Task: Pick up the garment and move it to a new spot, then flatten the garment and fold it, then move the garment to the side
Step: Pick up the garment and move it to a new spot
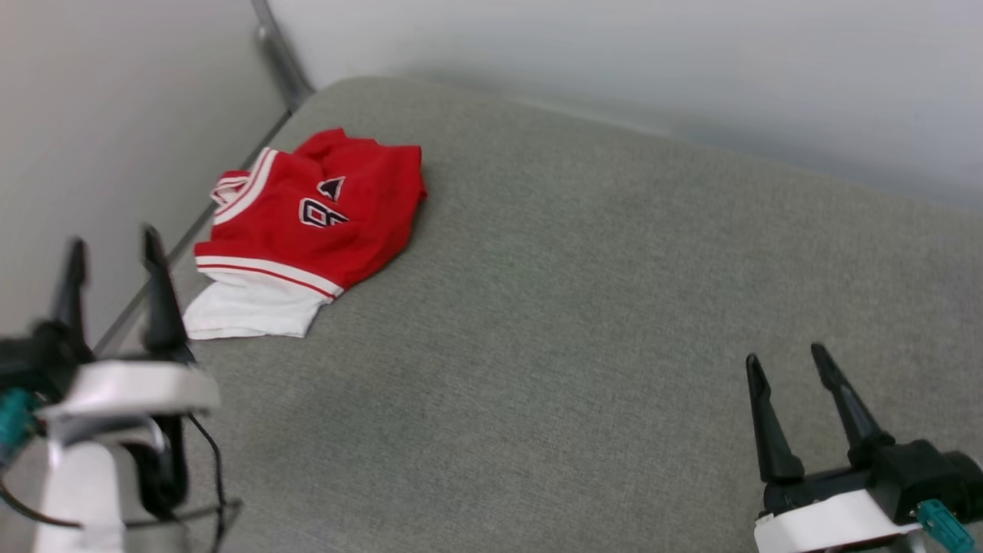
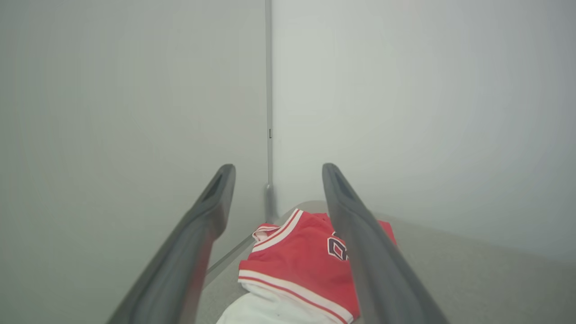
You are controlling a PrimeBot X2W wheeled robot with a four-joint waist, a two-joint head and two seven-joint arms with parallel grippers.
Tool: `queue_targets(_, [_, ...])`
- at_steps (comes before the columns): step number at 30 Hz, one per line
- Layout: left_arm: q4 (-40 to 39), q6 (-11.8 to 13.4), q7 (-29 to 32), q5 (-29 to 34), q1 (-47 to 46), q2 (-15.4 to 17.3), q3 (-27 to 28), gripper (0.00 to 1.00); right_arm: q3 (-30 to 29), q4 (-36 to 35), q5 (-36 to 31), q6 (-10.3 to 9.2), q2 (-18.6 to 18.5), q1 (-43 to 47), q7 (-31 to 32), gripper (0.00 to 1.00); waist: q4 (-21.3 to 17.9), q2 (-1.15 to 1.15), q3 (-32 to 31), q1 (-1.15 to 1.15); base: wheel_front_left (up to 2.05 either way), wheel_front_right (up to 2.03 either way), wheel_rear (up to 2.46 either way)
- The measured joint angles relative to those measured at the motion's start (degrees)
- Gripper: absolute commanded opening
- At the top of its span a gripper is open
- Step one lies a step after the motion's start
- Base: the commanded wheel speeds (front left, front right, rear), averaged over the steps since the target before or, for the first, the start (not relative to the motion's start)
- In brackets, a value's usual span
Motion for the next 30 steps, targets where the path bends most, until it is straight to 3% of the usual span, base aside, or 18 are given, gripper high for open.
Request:
queue_targets(7, [3.6, -2.33, 0.0, -0.53, -14.08, 5.09, 4.14, 1.0, -1.31, -2.44, -3.87, 0.0, 0.0, -3.89, 0.0, 1.0, -2.64, 0.0, 6.86, 0.0, 0.0, 0.0, 0.0])
queue_targets(17, [17.96, -3.77, 1.45, -3.98, -29.45, 15.19, -0.3, 1.0, -4.16, -7.13, -7.35, 0.0, -0.05, -7.85, 0.0, 1.0, -5.48, 0.0, 17.6, 0.01, 0.0, 0.0, 0.0])
queue_targets(22, [23.52, -3.87, 10.42, -12.81, -34.92, 19.96, -9.48, 1.0, -5.61, -8.83, -7.84, 0.0, -0.35, -8.77, 0.0, 1.0, -6.53, 0.0, 22.02, 0.02, 0.0, 0.0, 0.0])
queue_targets(30, [26.69, -3.9, 33.19, -30.22, -38.38, 27.31, -20.51, 1.0, -5.23, -10.71, -8.24, 0.0, -0.96, -9.55, 0.0, 1.0, -7.88, 0.0, 26.42, 0.01, 0.0, 0.0, 0.0])
